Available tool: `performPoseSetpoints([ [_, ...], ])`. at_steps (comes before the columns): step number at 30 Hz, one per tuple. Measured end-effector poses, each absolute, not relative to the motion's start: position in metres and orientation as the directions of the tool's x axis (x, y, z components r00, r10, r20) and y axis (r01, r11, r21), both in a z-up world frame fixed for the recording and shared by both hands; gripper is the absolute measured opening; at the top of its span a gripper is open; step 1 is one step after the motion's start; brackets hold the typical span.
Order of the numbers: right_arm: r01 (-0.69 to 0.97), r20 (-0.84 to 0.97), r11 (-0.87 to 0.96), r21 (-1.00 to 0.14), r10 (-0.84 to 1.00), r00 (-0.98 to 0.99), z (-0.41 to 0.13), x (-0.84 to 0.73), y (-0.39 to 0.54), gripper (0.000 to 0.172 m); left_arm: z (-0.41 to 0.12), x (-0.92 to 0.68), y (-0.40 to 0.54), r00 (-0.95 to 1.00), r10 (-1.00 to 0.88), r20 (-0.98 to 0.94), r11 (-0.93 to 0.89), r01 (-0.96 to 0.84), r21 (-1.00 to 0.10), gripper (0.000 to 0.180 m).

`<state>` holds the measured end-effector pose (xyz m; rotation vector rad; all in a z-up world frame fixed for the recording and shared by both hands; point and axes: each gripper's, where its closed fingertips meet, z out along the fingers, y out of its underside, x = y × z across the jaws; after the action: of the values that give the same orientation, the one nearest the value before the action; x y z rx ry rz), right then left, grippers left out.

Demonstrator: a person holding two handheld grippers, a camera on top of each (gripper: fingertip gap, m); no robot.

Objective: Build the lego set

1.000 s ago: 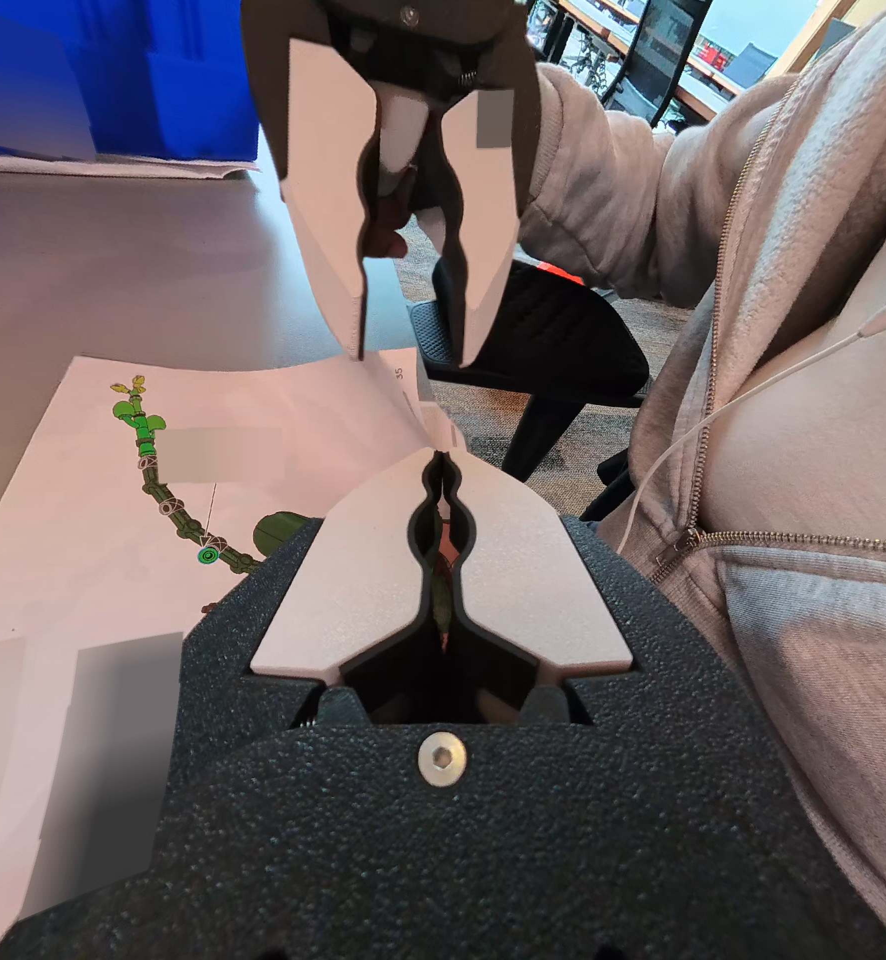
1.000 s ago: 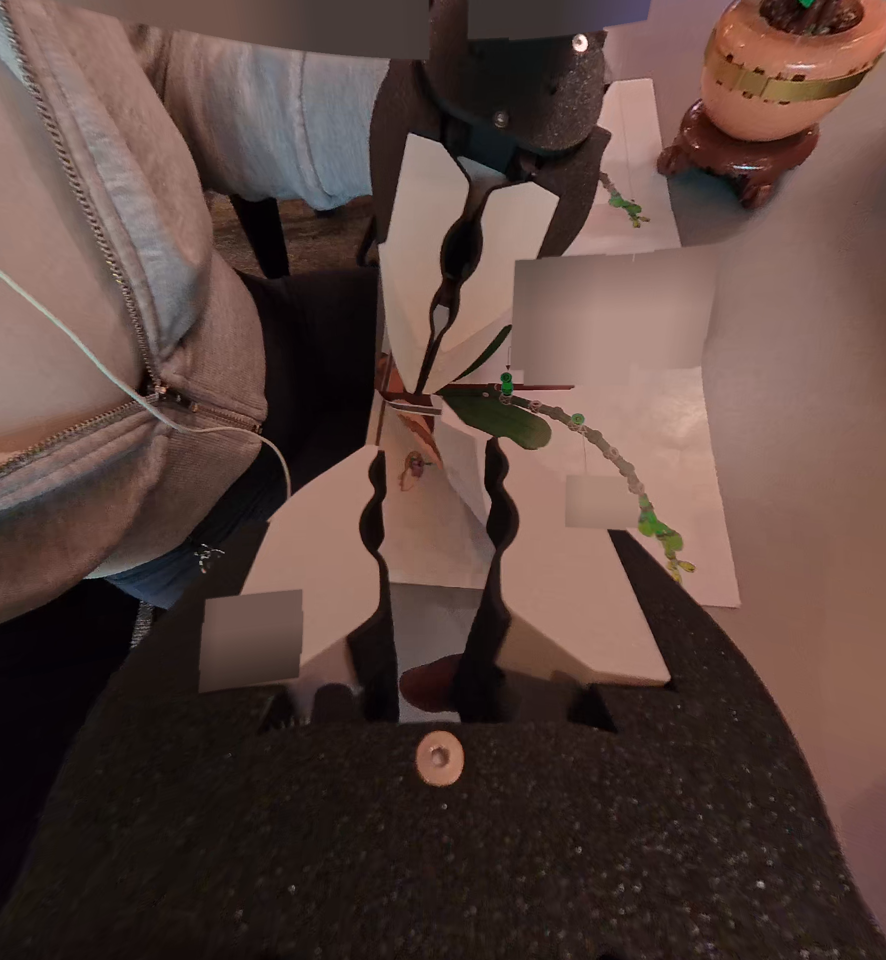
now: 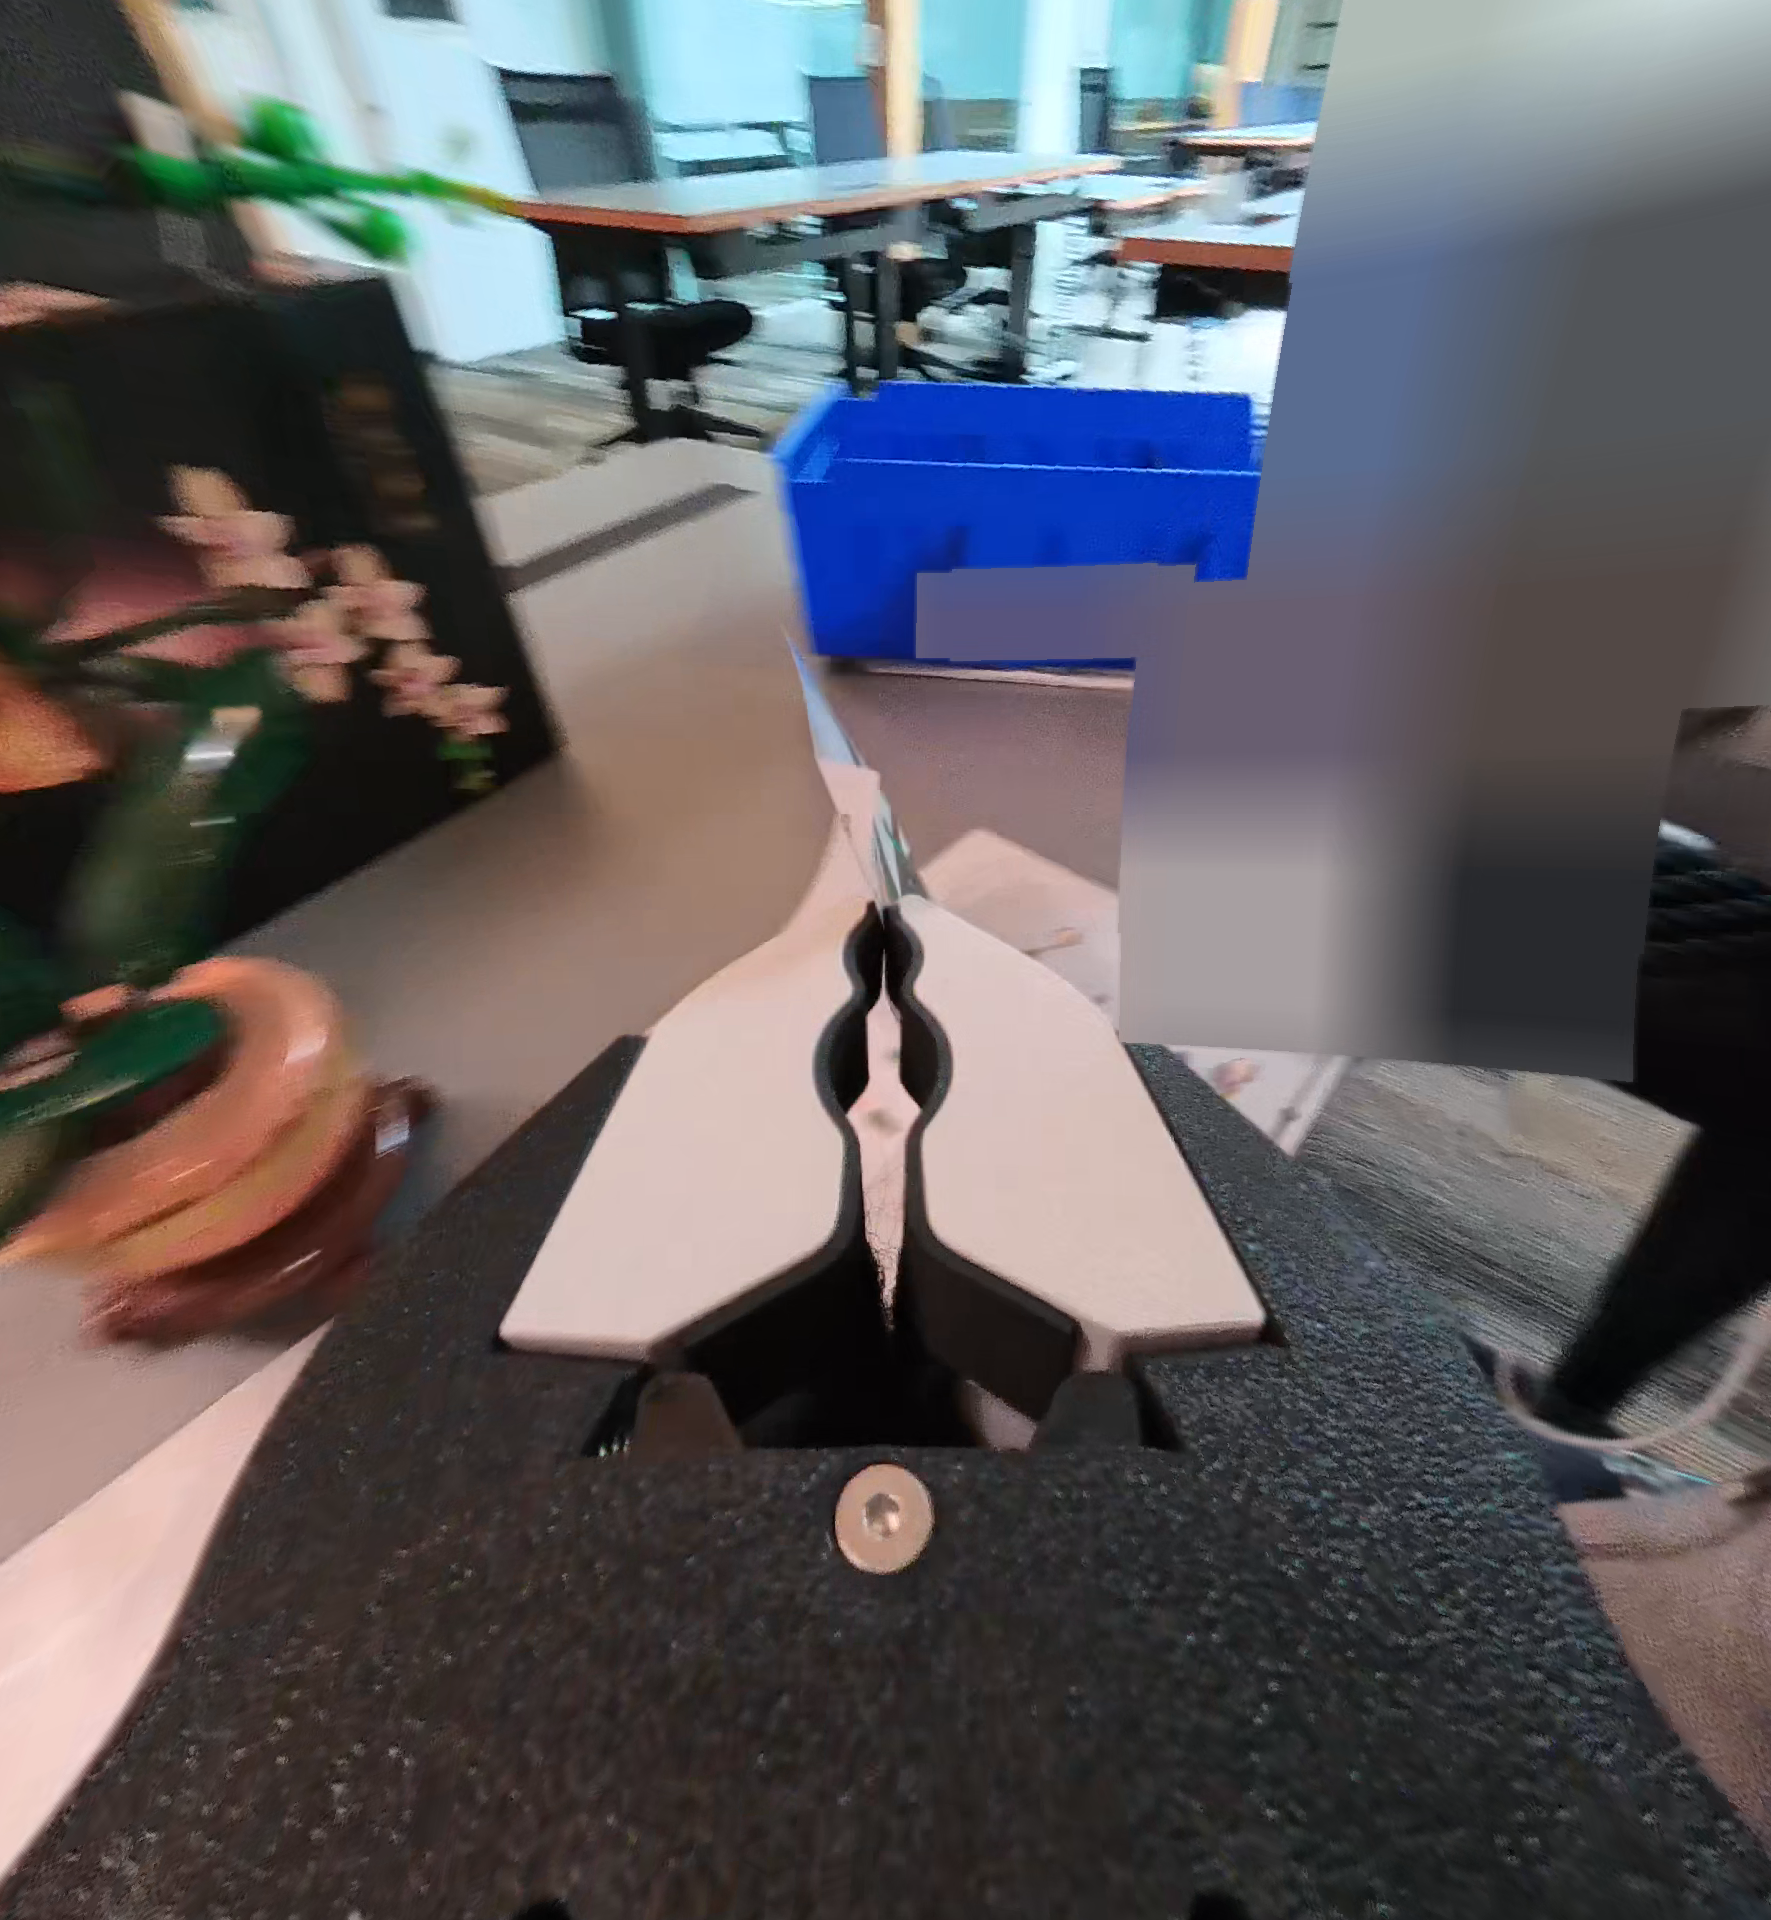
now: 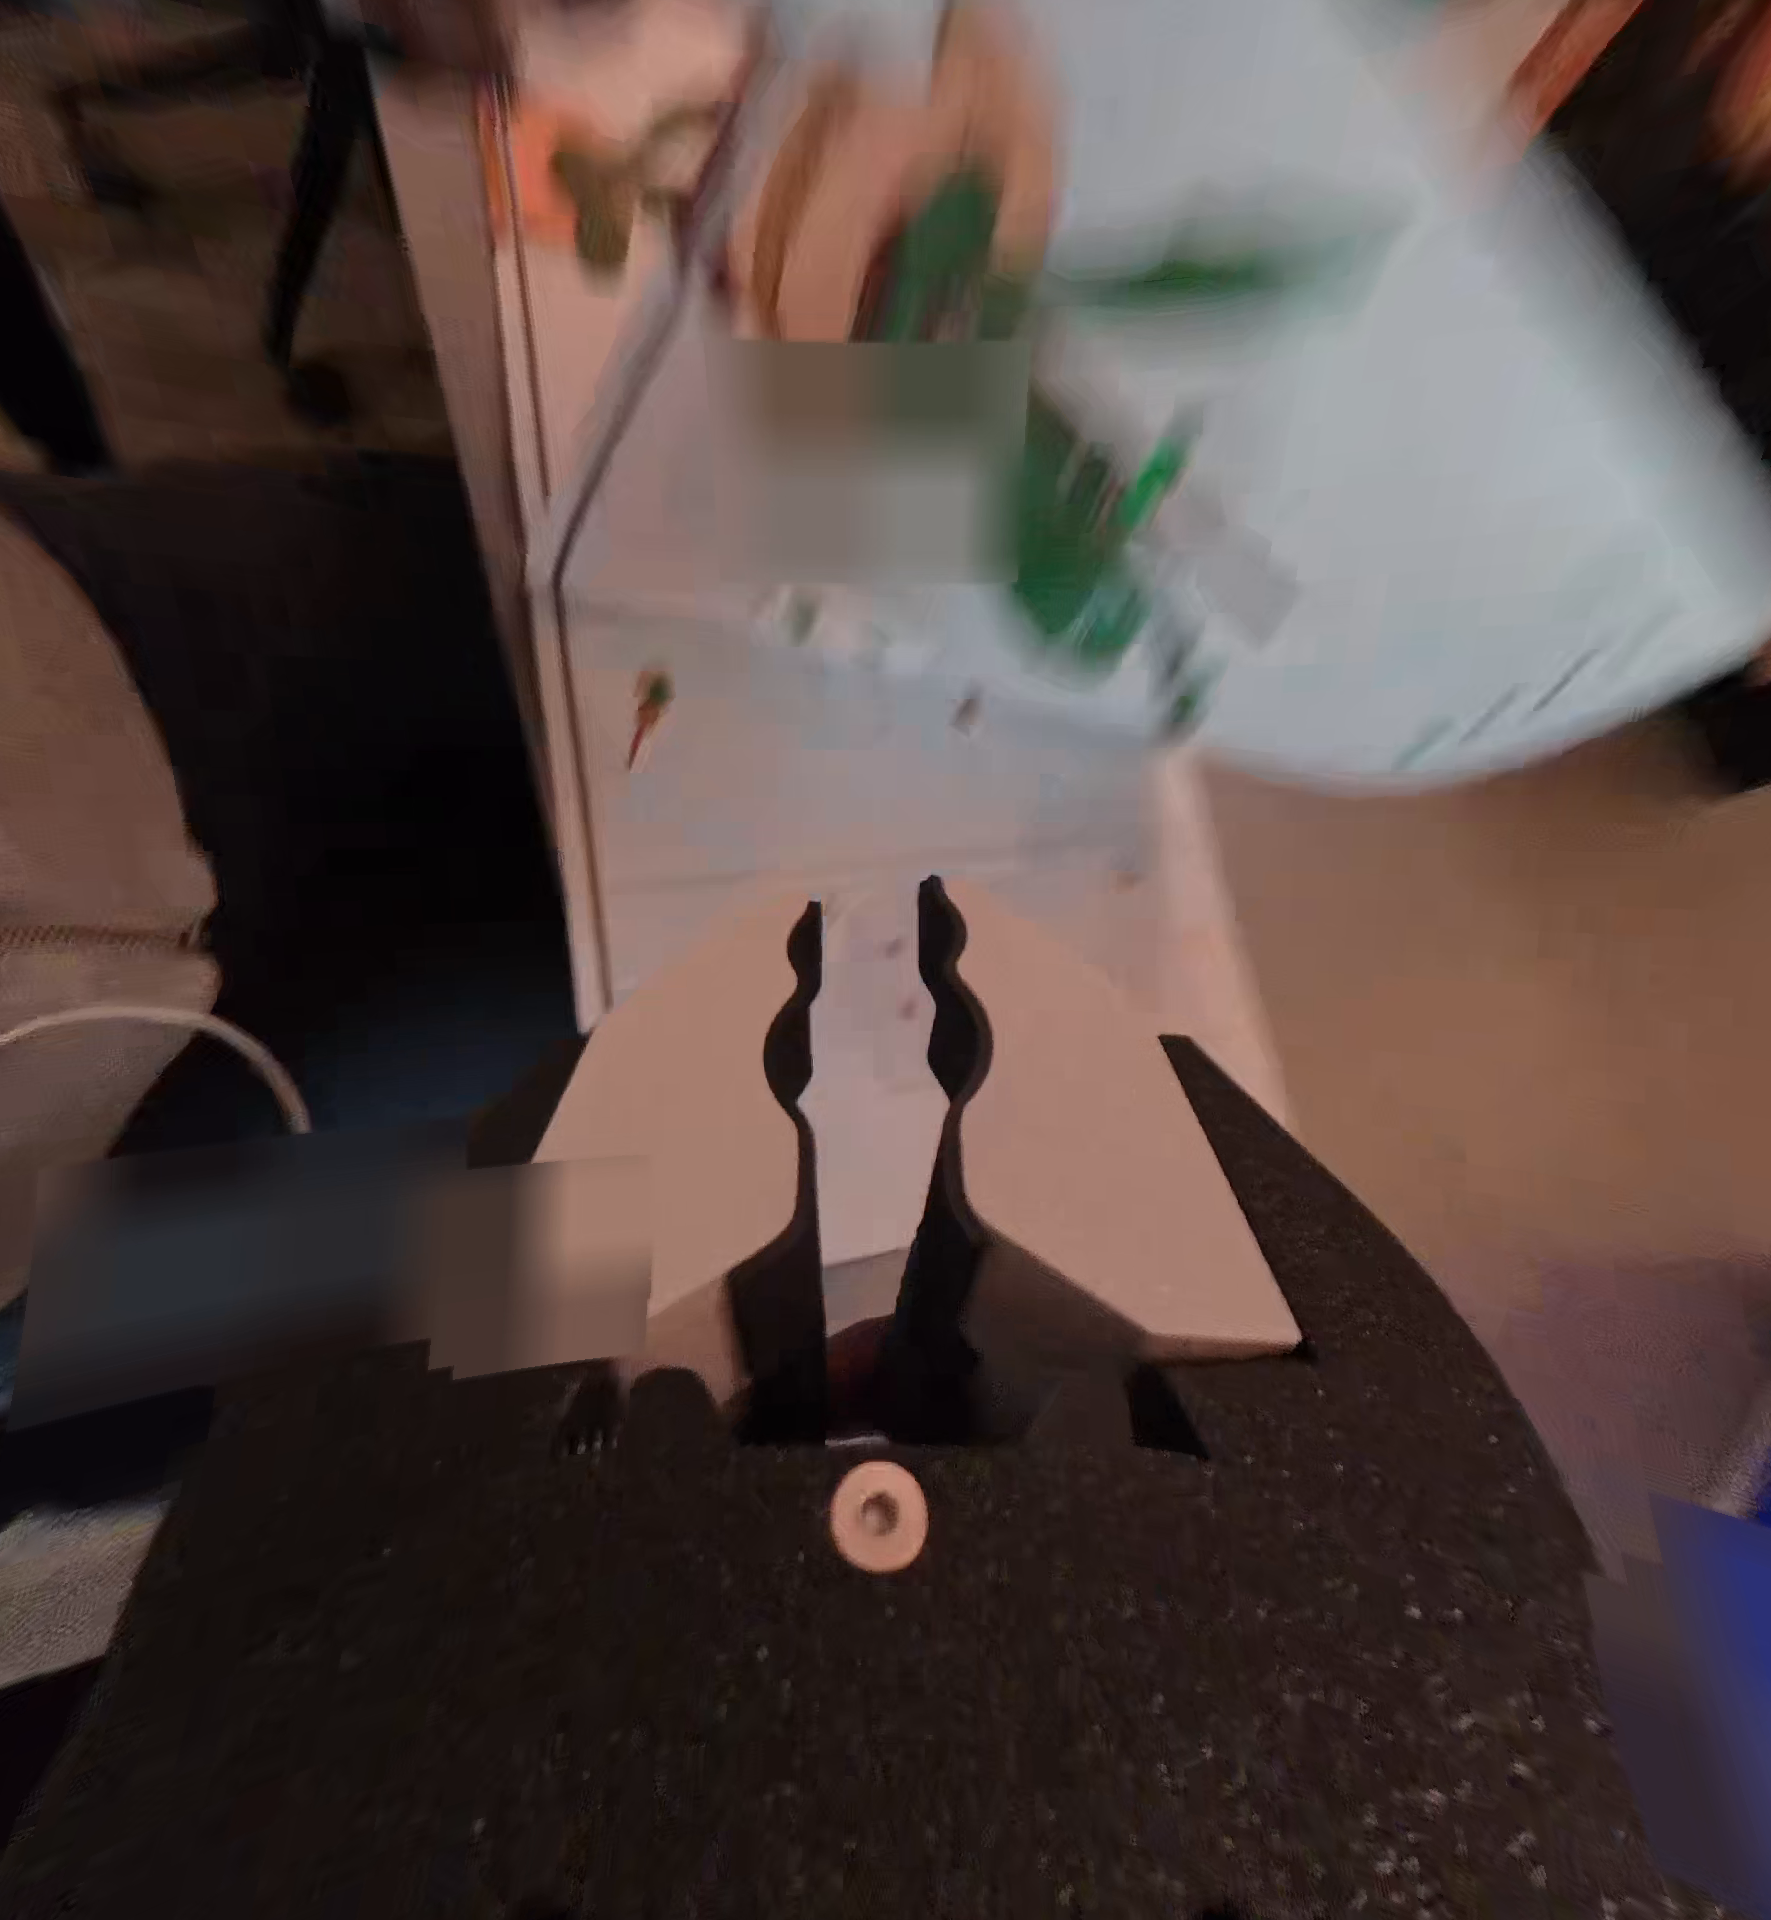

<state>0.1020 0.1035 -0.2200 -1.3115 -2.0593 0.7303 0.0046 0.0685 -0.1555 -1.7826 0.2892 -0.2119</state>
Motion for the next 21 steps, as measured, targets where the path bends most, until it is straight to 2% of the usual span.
performPoseSetpoints([
  [3, 0.714, 0.132, 0.356, -0.603, 0.927, -0.351, -0.266, 0.113, 0.096, 0.021, -0.151, -0.044, 0.044, 0.985, -0.138, -0.107, -0.219, -0.136, -0.966, 0.000],
  [8, 0.766, 0.036, 0.225, -0.602, 0.966, -0.256, -0.276, 0.115, 0.101, 0.019, -0.177, -0.085, 0.001, 0.977, 0.013, -0.214, -0.365, -0.195, -0.910, 0.000],
  [11, 0.779, -0.022, 0.174, -0.603, 0.972, -0.234, -0.278, 0.117, 0.102, 0.020, -0.201, -0.091, -0.023, 0.965, 0.042, -0.259, -0.462, -0.211, -0.861, 0.000],
  [17, 0.791, -0.027, 0.167, -0.589, 0.974, -0.225, -0.278, 0.116, 0.106, 0.027, -0.242, -0.075, -0.066, 0.977, 0.019, -0.214, -0.600, -0.160, -0.784, 0.003],
  [21, 0.796, -0.016, 0.181, -0.578, 0.972, -0.233, -0.278, 0.117, 0.109, 0.030, -0.249, -0.095, -0.094, 0.972, 0.050, -0.232, -0.672, -0.139, -0.727, 0.009],
])
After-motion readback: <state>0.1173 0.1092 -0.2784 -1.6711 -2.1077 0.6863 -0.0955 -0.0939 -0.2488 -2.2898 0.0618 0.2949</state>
